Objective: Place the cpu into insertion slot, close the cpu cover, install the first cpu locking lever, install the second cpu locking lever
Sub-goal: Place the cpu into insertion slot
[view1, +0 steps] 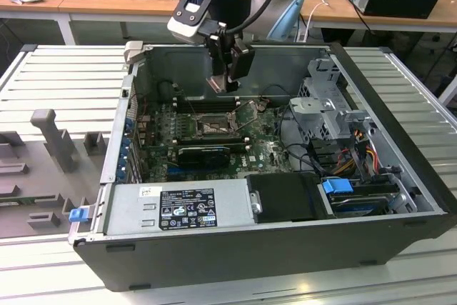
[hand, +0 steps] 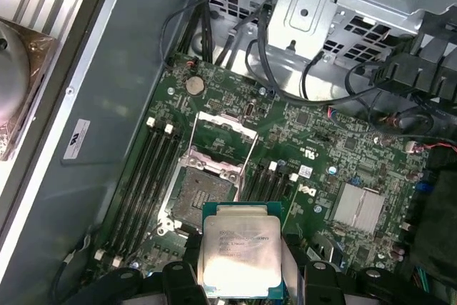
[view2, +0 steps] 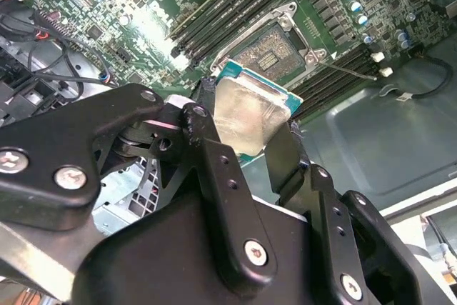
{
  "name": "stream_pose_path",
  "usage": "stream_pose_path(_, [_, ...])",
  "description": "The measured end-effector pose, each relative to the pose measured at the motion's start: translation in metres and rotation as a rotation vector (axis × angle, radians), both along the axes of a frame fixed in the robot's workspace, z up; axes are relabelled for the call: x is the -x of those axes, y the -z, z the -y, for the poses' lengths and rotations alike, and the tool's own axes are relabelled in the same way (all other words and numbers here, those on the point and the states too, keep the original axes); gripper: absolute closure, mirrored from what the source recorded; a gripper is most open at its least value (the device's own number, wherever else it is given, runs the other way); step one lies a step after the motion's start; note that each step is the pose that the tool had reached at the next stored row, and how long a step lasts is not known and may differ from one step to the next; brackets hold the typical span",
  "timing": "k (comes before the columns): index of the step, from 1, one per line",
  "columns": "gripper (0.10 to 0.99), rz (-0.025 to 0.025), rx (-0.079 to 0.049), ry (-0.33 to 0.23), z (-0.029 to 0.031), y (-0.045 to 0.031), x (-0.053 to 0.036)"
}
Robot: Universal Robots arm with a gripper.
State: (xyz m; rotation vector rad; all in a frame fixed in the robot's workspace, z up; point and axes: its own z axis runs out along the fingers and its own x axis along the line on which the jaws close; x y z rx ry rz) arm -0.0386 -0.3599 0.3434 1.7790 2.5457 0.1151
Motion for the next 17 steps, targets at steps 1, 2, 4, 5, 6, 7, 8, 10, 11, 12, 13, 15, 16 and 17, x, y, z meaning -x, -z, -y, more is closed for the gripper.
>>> stream_pose_path(1, [0.565,0.0000,0.000,0.000,0.0000,0.0002,0.0000])
stream_pose_path(2, [0.565,0.0001,0.000,0.000,0.0000,0.0003,0.0000])
stream_pose_path(4, [0.565,0.0002,0.000,0.008,0.0000,0.0005,0.0000])
stream_pose_path(5, [0.565,0.0001,0.000,0.013,0.0000,0.0006,0.0000])
stream_pose_path(6, [0.565,0.0001,0.000,0.019,0.0000,0.0007,0.0000])
stream_pose_path(7, [0.565,0.0001,0.000,0.025,0.0000,0.0008,0.0000])
stream_pose_path(8, [0.565,0.0002,0.000,0.033,0.0000,0.0009,0.0000])
stream_pose_path(10, [0.565,0.0002,0.000,0.044,0.0000,0.0011,0.0000])
stream_pose_path(11, [0.565,0.0001,0.000,0.053,0.0000,0.0012,0.0000])
stream_pose_path(12, [0.565,0.0002,0.000,0.063,0.0000,0.0015,0.0000])
stream_pose_path(13, [0.565,0.0002,0.000,0.079,0.0000,0.0019,0.0000])
stream_pose_path(15, [0.565,0.0002,0.001,0.102,0.0000,0.0025,0.0000])
stream_pose_path(16, [0.565,0.0002,0.001,0.111,0.0000,0.0027,0.0000])
stream_pose_path(17, [0.565,0.0002,0.001,0.125,0.0000,0.0030,0.0000])
